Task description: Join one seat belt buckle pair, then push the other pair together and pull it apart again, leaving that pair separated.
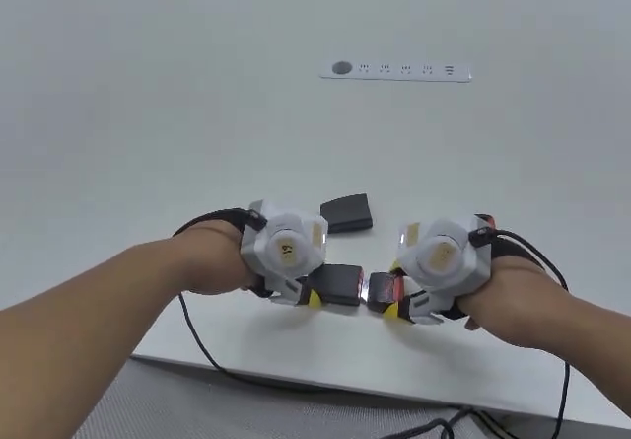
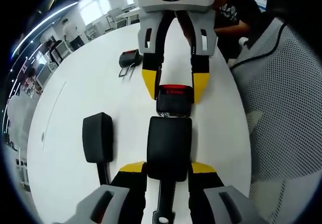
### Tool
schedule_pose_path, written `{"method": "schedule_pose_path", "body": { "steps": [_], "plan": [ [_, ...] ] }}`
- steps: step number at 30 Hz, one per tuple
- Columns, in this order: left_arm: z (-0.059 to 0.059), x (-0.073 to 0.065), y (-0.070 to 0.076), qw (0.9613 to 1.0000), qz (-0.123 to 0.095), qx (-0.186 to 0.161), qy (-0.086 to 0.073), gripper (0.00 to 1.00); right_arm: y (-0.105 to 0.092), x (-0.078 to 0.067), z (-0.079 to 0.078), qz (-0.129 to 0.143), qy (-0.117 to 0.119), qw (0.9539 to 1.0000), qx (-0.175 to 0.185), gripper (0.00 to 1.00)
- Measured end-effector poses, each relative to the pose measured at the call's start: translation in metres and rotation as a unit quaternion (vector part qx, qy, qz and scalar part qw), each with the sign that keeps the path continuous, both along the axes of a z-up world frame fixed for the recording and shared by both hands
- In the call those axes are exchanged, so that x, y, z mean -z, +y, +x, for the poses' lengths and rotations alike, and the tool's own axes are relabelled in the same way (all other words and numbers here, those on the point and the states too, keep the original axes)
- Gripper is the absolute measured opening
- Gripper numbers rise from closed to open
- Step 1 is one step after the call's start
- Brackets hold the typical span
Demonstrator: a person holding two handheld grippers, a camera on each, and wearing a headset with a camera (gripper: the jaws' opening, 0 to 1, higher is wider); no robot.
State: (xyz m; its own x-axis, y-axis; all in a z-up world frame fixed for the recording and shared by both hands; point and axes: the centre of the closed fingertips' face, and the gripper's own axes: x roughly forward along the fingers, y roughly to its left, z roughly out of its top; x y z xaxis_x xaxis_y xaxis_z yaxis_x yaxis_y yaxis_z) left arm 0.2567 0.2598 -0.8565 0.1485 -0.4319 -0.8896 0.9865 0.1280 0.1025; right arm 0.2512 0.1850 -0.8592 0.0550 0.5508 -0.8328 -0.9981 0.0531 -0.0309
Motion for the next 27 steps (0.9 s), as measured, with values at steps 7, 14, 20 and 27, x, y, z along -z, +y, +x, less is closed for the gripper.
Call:
{"method": "schedule_pose_path", "body": {
  "steps": [7,14,20,27],
  "plan": [
    [0.001,-0.022,-0.005,0.9998,-0.021,-0.004,-0.006,0.34,0.0,-0.013,-0.002,0.013,0.006,0.9999,0.009,0.4],
    [0.024,-0.047,-0.011,0.9985,-0.044,-0.015,-0.03,0.33,0.004,-0.035,0.006,0.031,-0.009,0.9995,0.001,0.37],
    [0.052,-0.053,-0.012,0.9975,-0.045,-0.024,-0.049,0.35,-0.009,-0.038,0.026,0.027,-0.021,0.9994,0.006,0.35],
    [0.087,-0.051,-0.014,0.9969,-0.039,-0.035,-0.059,0.34,-0.036,-0.039,0.053,0.014,-0.036,0.9991,0.017,0.32]
  ]
}}
